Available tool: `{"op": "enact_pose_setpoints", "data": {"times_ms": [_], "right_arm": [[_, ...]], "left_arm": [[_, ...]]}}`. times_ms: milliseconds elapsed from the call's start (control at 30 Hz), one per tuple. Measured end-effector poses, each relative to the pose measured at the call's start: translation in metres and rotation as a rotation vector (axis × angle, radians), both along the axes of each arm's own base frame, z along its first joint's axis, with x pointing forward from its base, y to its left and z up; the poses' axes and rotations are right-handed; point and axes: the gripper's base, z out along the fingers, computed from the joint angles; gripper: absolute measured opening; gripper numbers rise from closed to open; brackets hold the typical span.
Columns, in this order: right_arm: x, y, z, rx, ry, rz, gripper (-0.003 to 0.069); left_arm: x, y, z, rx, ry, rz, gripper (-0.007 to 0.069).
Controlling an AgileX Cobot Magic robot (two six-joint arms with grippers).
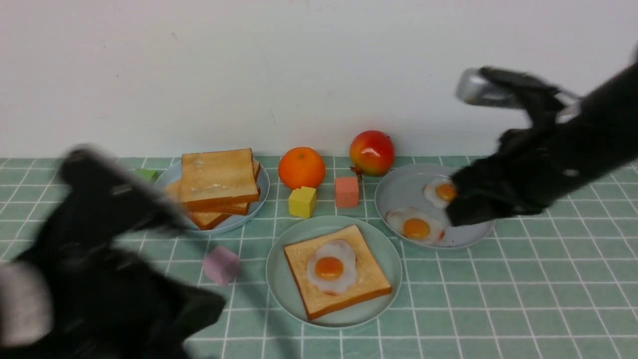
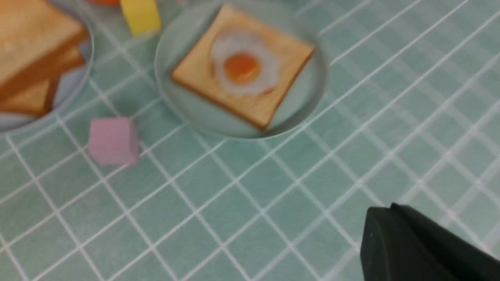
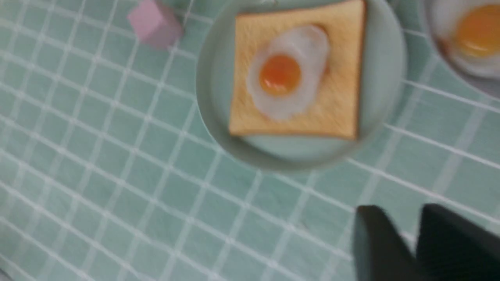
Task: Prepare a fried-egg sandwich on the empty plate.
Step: Use the left arm to grab a slice of bread
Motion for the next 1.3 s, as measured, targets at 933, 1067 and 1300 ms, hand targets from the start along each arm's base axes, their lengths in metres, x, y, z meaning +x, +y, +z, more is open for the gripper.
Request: {"op": "enact_pose_setpoints", "data": {"times_ms": [933,1067,1300], "right_arm": [[-0.167,-0.033,0.083,0.031,-0.357,0.240,0.0003],[-0.167,-0.033,0.083,0.031,-0.357,0.240,0.0008],[-0.167,-0.033,0.083,0.033,-0.362,0.238,0.0011]], "left_arm": [[0.253,0.051,-0.074,0.485,0.175,0.029,0.0026],[0.266,0.052,-0.085,0.533,0.105,0.016,0.0187],[0.278,0.052,-0.106,0.612,0.055,-0.063,0.0437]]}}
